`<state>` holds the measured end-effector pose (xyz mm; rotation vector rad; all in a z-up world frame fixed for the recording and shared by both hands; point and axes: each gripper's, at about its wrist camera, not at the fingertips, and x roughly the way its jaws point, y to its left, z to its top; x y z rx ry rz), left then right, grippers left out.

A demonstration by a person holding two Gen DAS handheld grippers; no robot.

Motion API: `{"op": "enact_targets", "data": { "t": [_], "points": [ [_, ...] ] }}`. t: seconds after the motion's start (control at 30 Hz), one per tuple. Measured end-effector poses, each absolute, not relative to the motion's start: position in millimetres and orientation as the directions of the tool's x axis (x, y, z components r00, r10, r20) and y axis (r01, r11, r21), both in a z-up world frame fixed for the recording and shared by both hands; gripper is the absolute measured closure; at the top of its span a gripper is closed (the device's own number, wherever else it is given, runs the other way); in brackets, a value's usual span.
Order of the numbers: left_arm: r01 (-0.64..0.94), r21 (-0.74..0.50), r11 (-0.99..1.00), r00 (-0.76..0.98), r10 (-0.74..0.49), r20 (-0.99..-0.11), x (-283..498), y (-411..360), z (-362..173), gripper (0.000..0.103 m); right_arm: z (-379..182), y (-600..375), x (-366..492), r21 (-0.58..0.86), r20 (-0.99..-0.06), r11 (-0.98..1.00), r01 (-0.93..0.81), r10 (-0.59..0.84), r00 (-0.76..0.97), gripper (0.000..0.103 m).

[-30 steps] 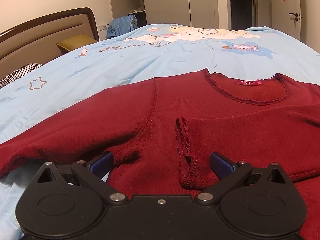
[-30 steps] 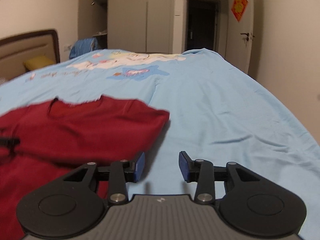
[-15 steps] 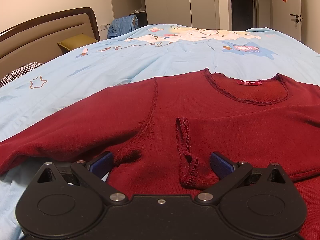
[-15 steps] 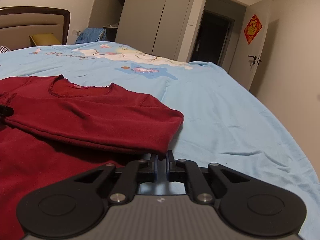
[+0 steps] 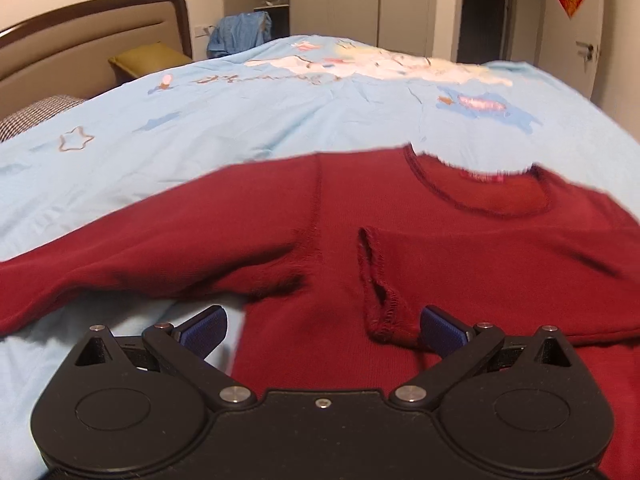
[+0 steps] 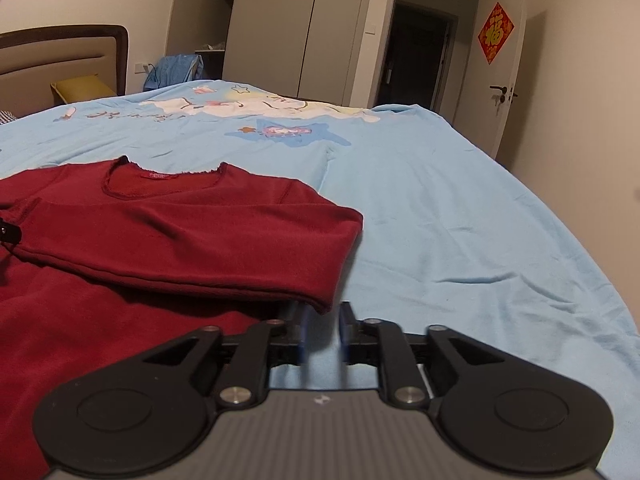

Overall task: Fold small clothes
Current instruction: 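Move the left tool to the other sleeve cuff and lower onto it, then grasp the other sleeve cuff with the left gripper and fold it across the body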

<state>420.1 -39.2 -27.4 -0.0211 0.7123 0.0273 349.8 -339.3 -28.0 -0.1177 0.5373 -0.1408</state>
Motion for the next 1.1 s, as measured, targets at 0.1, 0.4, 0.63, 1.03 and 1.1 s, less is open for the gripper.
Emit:
{"op": "enact_targets", "data": {
  "t": [0.1, 0.4, 0.63, 1.03, 1.1],
  "points": [
    [-0.075, -0.026, 0.997, 0.763, 0.041, -0.646, 405, -16, -9, 0.000, -17, -331, 333, -0.122, -0.496, 0.990, 0.068, -0.120, 0.860, 0.044],
    [-0.371, -0.094, 0.924, 0.743, 0.234, -0.627, 353, 120, 26, 0.000, 5, -293, 286, -0.008, -0.470, 1.000, 0.012, -0.014, 0.883, 0.005],
    [-0.589, -0.197, 0.784, 0.680, 0.348, -0.645, 322, 227, 16, 0.001, 6, -249, 269, 0.027, -0.473, 0.998, -0.058, 0.063, 0.879, 0.000],
    [-0.634, -0.291, 0.717, 0.715, 0.400, -0.573, 325, 250, 7, 0.035, -2, -198, 258, 0.046, -0.515, 0.991, -0.123, 0.129, 0.847, 0.000],
    [-0.655, -0.298, 0.694, 0.708, 0.427, -0.563, 324, 253, 7, 0.049, -2, -197, 257, 0.049, -0.516, 0.991, -0.122, 0.130, 0.847, 0.000]
  ]
}}
